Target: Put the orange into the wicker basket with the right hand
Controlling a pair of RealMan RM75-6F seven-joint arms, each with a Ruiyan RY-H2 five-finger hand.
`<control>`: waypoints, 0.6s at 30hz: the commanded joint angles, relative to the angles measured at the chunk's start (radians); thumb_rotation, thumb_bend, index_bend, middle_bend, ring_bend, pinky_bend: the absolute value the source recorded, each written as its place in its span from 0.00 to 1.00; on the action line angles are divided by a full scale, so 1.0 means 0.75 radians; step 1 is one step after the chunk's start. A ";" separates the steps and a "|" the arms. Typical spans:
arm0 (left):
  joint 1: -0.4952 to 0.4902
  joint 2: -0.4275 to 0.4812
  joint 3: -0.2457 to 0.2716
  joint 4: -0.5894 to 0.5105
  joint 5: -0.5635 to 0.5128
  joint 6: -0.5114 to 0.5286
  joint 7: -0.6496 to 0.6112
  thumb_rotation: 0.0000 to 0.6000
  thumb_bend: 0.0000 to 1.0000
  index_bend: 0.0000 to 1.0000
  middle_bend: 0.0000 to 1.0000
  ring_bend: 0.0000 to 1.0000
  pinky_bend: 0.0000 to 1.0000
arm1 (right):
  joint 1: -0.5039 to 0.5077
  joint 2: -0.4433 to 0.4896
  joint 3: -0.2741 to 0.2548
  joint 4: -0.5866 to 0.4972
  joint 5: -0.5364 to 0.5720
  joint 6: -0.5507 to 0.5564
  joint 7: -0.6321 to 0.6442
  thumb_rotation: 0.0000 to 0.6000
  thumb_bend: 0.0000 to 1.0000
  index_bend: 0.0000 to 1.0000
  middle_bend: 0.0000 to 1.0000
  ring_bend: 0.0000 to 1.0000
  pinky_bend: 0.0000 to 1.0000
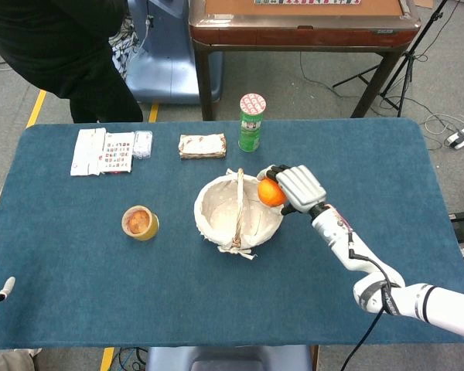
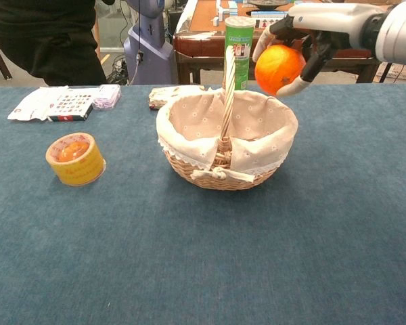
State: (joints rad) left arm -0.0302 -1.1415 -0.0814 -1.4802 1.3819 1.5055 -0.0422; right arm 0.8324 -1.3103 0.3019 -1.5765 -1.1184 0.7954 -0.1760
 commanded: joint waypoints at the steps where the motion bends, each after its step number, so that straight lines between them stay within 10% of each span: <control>1: 0.004 0.003 0.000 -0.002 0.000 0.003 0.000 1.00 0.30 0.10 0.16 0.14 0.17 | 0.039 -0.035 -0.008 0.000 0.052 -0.027 -0.045 1.00 0.34 0.49 0.40 0.39 0.64; 10: 0.015 0.007 0.003 -0.008 0.004 0.014 0.001 1.00 0.30 0.10 0.16 0.14 0.17 | 0.076 -0.041 -0.041 -0.030 0.132 -0.052 -0.067 1.00 0.02 0.15 0.25 0.27 0.60; 18: 0.012 0.004 0.000 -0.006 0.010 0.009 0.003 1.00 0.30 0.10 0.16 0.14 0.17 | 0.072 -0.001 -0.062 -0.057 0.129 -0.036 -0.047 1.00 0.00 0.05 0.20 0.23 0.57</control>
State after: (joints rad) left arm -0.0215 -1.1384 -0.0812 -1.4847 1.3892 1.5125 -0.0398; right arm 0.8885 -1.3147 0.2570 -1.6163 -1.0188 0.7650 -0.2133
